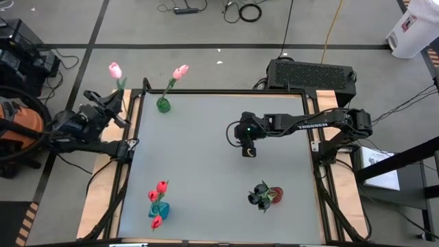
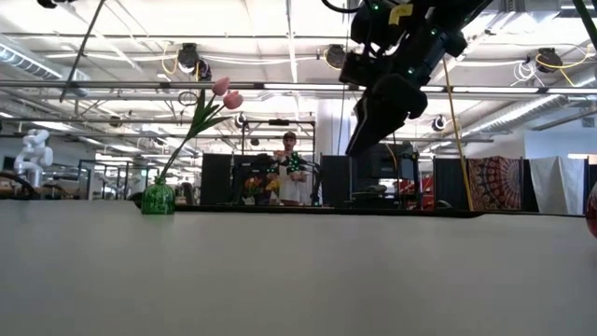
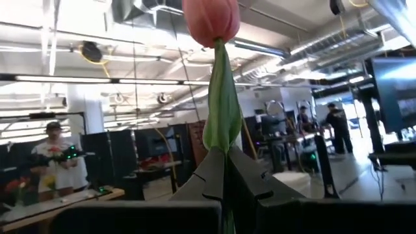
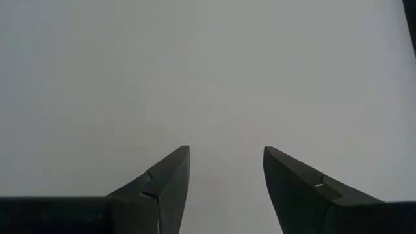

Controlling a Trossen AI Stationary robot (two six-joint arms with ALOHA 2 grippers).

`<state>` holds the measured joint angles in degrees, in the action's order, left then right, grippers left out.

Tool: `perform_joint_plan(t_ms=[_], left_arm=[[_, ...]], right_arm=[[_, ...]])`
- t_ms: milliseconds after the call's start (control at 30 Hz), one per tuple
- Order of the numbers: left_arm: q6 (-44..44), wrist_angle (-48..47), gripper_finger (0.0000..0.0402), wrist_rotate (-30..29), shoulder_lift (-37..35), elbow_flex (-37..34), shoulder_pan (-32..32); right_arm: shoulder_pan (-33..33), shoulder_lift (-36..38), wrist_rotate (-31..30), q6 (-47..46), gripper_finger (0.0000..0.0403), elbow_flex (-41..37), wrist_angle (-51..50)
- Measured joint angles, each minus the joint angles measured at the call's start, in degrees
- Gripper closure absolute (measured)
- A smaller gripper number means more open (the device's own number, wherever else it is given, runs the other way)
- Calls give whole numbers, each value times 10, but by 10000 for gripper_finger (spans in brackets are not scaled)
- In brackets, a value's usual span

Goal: Sort flowers into vase by color
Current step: Put the pink flower into the green vase

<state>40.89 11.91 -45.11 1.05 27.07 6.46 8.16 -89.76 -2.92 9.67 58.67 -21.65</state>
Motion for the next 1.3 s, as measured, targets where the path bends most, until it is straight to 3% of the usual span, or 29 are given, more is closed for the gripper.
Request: perform_joint_plan(t_ms=[967,1300], left_arm=[[-101,112,395,3,1,-179,-1],[-137,187,395,3,1,-240,-39]], right_arm=[[0,0,0,0,215,0,5],[0,0,0,0,215,0,5]])
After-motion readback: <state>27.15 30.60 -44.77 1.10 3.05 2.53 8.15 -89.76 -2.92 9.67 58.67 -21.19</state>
